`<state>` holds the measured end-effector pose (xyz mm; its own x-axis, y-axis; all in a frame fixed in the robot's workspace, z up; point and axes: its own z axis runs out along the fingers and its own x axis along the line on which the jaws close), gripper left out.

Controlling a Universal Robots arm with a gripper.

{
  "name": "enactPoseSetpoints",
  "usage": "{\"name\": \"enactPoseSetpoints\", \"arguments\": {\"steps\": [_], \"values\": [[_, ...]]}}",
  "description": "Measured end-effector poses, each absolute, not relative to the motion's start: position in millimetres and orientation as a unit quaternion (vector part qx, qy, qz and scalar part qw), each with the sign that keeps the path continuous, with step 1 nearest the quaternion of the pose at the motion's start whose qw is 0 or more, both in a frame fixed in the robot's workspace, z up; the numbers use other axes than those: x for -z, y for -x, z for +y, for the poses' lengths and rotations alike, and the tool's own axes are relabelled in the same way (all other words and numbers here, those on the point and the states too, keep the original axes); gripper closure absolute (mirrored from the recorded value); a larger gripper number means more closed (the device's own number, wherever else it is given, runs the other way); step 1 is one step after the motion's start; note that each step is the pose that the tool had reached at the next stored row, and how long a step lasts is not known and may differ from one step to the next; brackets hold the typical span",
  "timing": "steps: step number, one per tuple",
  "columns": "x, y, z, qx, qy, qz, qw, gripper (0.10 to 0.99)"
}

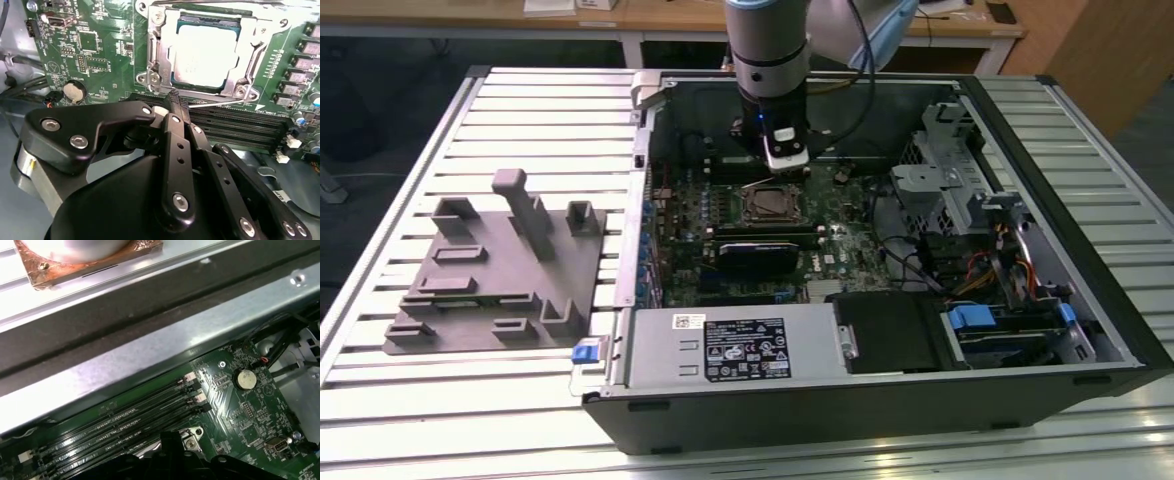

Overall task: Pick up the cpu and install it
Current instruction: 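Install the first cpu locking lever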

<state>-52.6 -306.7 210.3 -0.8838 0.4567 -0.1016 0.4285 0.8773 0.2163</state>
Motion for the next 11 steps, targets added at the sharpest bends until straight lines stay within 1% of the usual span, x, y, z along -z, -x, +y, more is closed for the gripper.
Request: {"name": "enactPoseSetpoints", "arguments": {"steps": [11], "values": [[-206.7,55.7,-301.6,-0.092,-0.267,0.956,0.082,0.980]]}}
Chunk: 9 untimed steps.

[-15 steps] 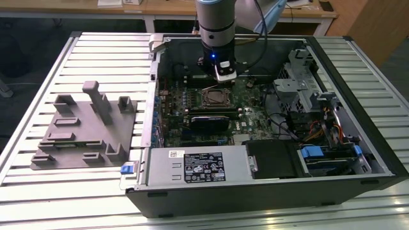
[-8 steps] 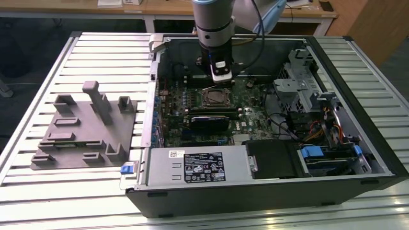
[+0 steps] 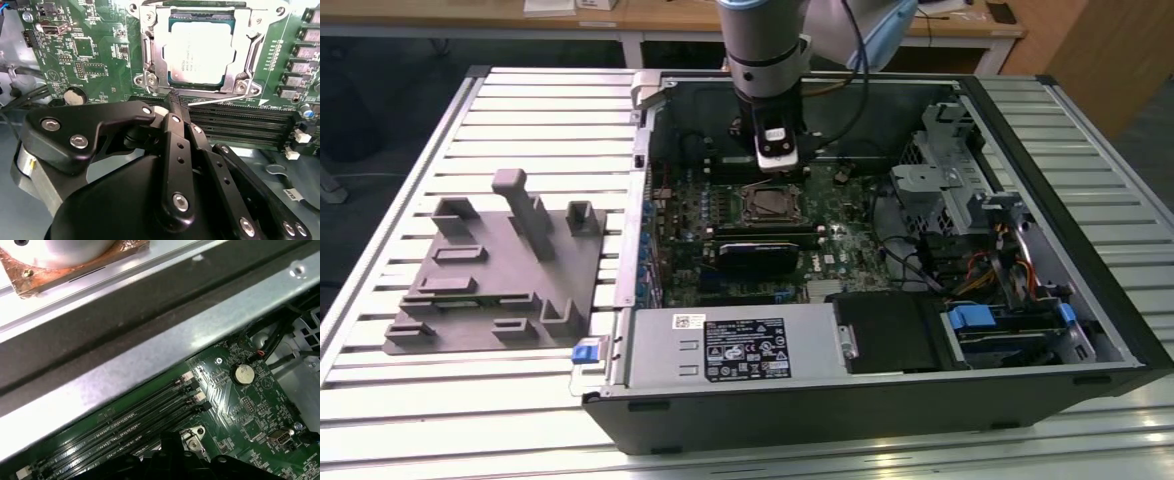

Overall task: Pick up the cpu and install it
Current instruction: 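Install the first cpu locking lever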

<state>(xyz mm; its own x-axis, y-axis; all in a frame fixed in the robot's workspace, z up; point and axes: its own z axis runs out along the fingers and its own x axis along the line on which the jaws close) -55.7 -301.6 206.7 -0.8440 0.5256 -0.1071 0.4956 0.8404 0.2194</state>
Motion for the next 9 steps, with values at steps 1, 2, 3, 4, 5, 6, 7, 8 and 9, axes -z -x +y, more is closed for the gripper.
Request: {"name": "enactPoseSetpoints", "arguments": {"steps": [1,2,3,4,5,6,7,8,9], "values": [[-206.5,56.0,-301.0,-0.092,-0.270,0.955,0.082,0.980],[-206.2,56.5,-300.3,-0.092,-0.272,0.954,0.082,0.980],[-205.9,56.9,-299.7,-0.091,-0.274,0.954,0.083,0.980],[-205.7,57.4,-299.2,-0.091,-0.276,0.953,0.083,0.980],[-205.5,57.8,-298.7,-0.091,-0.278,0.953,0.083,0.980],[-205.3,58.2,-298.3,-0.091,-0.280,0.952,0.083,0.980],[-205.1,58.5,-298.0,-0.091,-0.281,0.952,0.083,0.980],[-204.9,58.9,-297.8,-0.091,-0.283,0.951,0.084,0.980],[-204.7,59.3,-297.5,-0.091,-0.285,0.951,0.084,0.980]]}}
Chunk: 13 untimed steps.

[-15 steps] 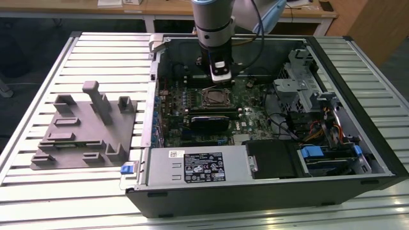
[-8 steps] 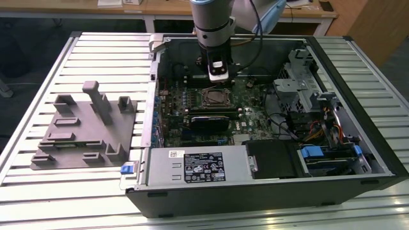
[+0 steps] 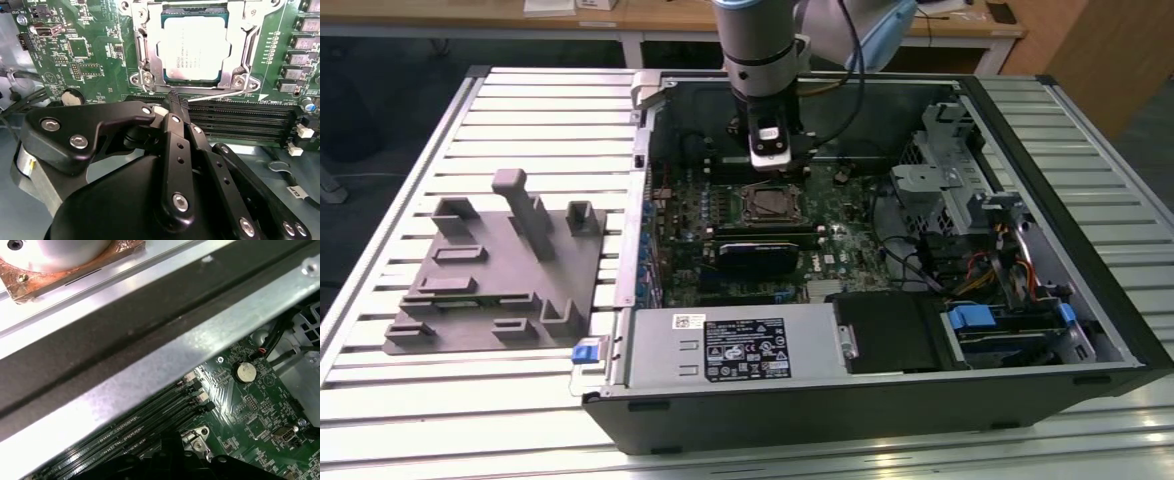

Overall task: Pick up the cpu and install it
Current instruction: 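Install the first cpu locking lever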

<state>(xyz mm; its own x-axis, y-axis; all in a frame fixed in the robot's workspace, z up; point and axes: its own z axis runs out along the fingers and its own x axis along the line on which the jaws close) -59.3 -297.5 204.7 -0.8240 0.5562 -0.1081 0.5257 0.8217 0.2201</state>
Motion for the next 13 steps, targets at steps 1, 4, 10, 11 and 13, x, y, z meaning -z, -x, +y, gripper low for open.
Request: {"name": "enactPoseSetpoints", "arguments": {"steps": [1,4,10,11,13], "values": [[-204.5,59.5,-297.3,-0.090,-0.286,0.950,0.084,0.980],[-204.4,59.6,-297.2,-0.090,-0.287,0.950,0.084,0.980],[-202.9,59.6,-297.2,-0.091,-0.281,0.952,0.084,0.980],[-202.7,59.6,-297.2,-0.091,-0.277,0.953,0.084,0.980],[-202.4,59.6,-297.1,-0.092,-0.270,0.955,0.083,0.980]]}}
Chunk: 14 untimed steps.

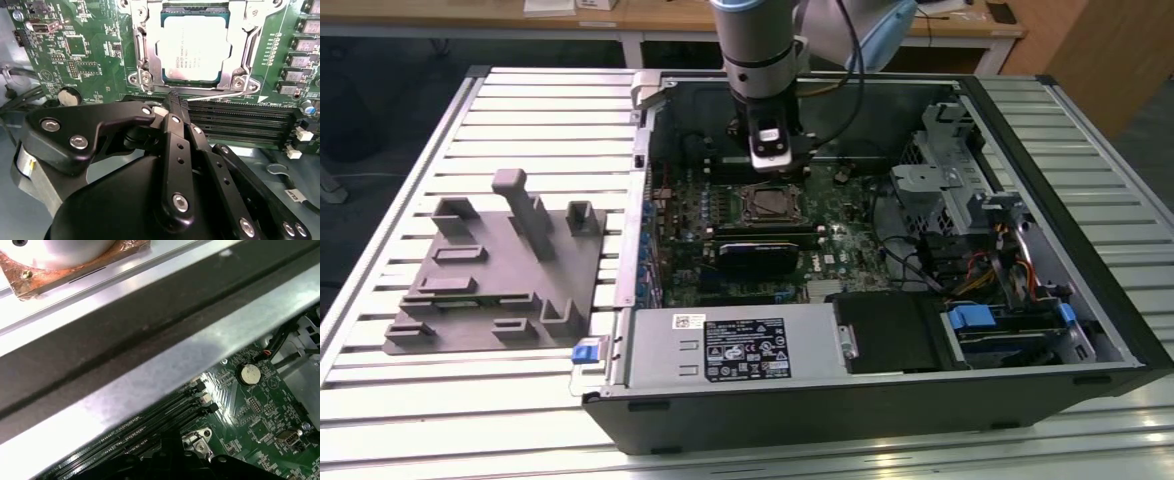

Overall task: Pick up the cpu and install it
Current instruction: 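Install the first cpu locking lever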

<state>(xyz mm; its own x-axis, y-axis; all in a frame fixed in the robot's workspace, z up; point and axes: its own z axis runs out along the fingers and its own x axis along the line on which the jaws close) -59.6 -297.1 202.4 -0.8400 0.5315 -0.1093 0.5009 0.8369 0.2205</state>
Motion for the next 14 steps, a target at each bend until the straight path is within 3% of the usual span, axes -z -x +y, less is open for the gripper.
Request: {"name": "enactPoseSetpoints", "arguments": {"steps": [14], "values": [[-200.4,57.8,-297.1,-0.097,-0.209,0.970,0.077,0.980]]}}
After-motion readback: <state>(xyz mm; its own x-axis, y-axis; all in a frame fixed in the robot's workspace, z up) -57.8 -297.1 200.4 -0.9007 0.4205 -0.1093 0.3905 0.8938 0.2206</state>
